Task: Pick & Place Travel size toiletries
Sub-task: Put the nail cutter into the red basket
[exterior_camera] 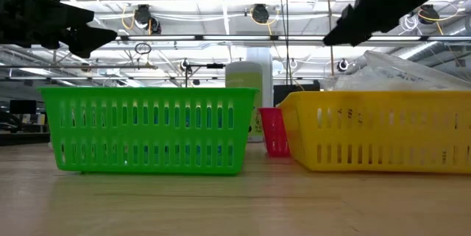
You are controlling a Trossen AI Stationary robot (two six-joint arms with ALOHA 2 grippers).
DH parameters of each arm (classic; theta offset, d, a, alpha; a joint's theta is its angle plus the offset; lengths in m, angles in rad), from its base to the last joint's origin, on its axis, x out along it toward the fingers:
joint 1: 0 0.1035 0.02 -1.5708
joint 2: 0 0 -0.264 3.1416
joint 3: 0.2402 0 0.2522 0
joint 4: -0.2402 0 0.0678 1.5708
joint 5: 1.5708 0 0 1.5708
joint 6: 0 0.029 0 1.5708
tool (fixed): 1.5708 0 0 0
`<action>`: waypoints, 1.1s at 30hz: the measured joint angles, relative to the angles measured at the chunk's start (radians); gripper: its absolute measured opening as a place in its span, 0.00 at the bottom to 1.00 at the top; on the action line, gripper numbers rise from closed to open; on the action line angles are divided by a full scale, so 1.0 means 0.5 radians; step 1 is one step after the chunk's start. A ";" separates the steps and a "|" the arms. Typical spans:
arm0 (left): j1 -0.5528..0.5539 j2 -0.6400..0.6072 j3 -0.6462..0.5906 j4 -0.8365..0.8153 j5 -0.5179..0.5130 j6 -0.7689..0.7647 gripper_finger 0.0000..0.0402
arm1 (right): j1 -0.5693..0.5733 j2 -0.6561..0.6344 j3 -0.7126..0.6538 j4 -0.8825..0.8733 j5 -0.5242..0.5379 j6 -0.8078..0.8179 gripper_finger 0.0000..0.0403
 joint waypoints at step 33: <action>0.000 0.000 0.000 0.000 0.000 0.000 0.86 | -1.455 0.496 -0.002 -1.100 0.303 0.709 0.42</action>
